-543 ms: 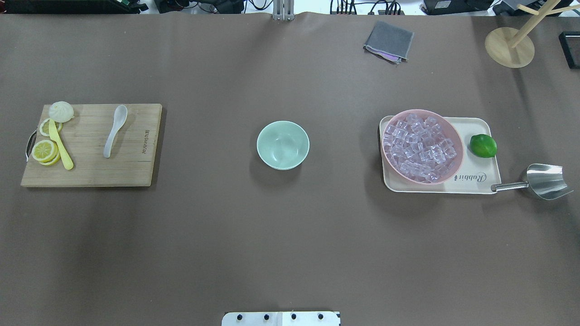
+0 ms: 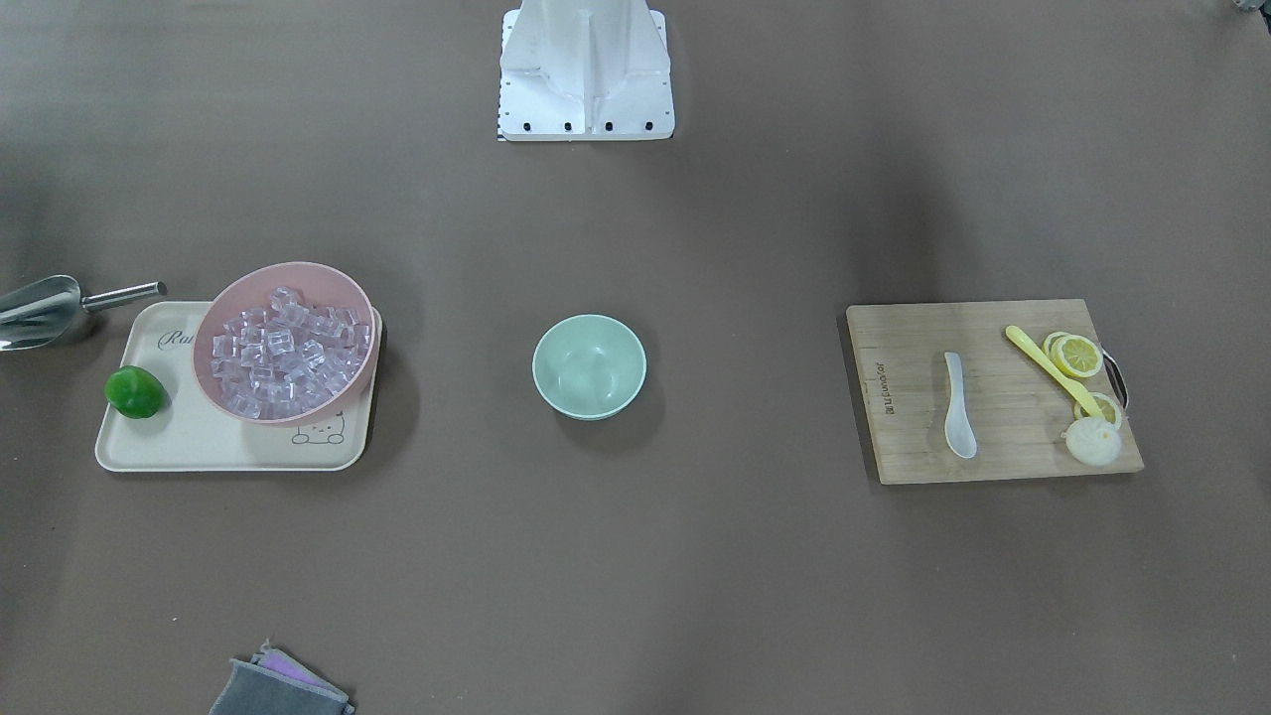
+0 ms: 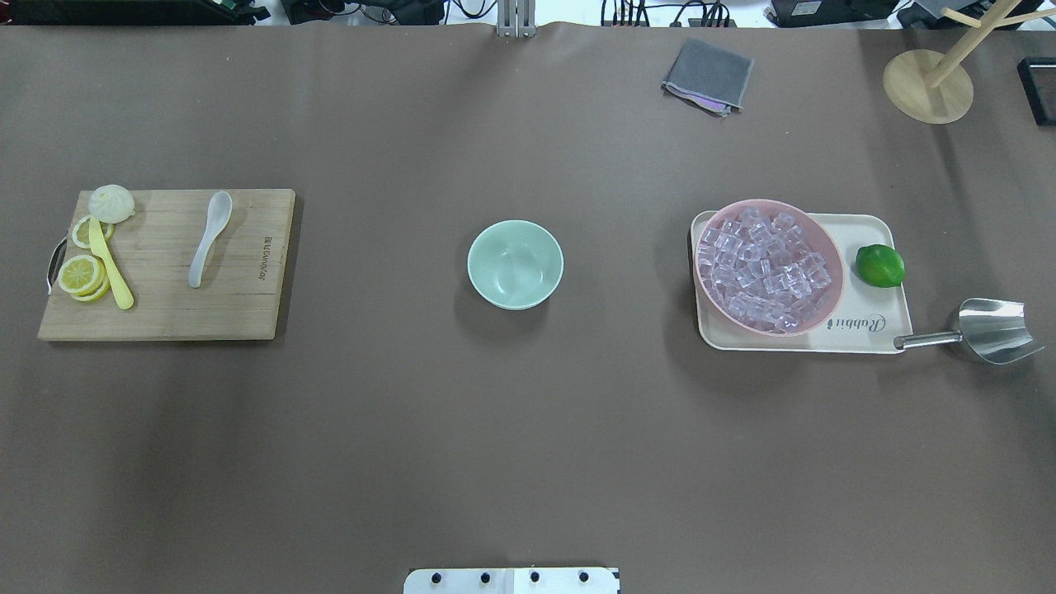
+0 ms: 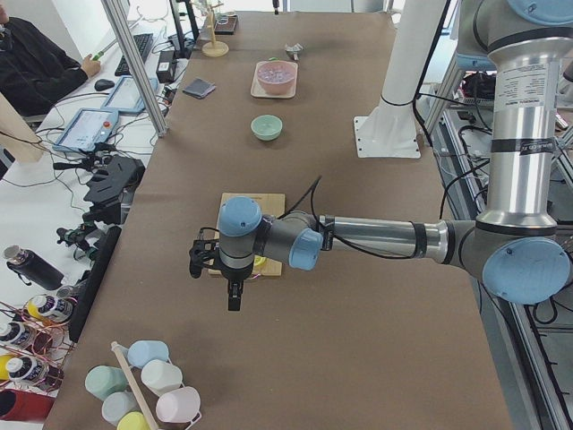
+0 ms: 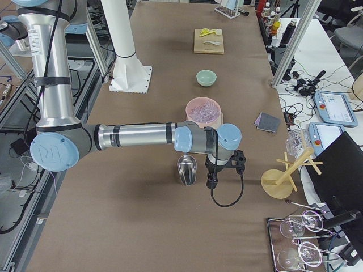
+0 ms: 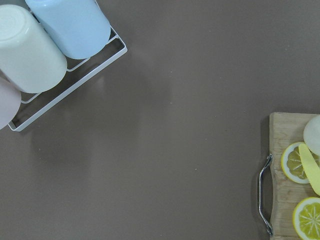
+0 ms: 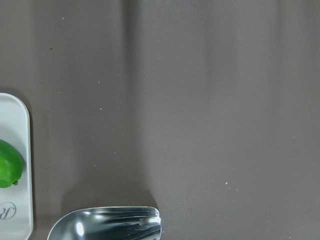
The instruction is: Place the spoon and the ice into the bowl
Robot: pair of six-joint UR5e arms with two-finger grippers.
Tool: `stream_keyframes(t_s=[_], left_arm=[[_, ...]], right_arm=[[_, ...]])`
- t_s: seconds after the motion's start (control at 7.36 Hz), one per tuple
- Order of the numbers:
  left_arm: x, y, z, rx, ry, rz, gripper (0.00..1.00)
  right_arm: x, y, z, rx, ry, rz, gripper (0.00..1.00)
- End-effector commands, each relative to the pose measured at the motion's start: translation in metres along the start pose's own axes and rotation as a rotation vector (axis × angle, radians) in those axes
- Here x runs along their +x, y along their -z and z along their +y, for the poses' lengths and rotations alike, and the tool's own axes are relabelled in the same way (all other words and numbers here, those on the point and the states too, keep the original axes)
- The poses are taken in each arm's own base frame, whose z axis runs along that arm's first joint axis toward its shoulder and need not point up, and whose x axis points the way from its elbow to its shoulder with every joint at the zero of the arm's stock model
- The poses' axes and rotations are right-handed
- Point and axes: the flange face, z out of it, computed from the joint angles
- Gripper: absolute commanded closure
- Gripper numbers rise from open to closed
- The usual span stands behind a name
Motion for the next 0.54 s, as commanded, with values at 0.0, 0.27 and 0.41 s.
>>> stream_keyframes(t_s=[0.0,0.27,0.41], left_arm=[[-0.0001,-0.0003,0.0004,-0.001,0.0,-0.001,0.02],[-0.0009,-0.001,0.0005,-0.002,0.002,-0.003,0.02],[-0.0016,-0.0016,0.0006,-0.003,0.003,-0.004,0.02]], right_arm=[[-0.002,0.0016,-0.0006,0.003,0.003,-0.009,0.0],[-0.0082,0.0071,-0.0038,0.014,0.012,-0.014,0.0],[-0.0082,0.0071,-0.0038,0.014,0.014,-0.014,0.0]])
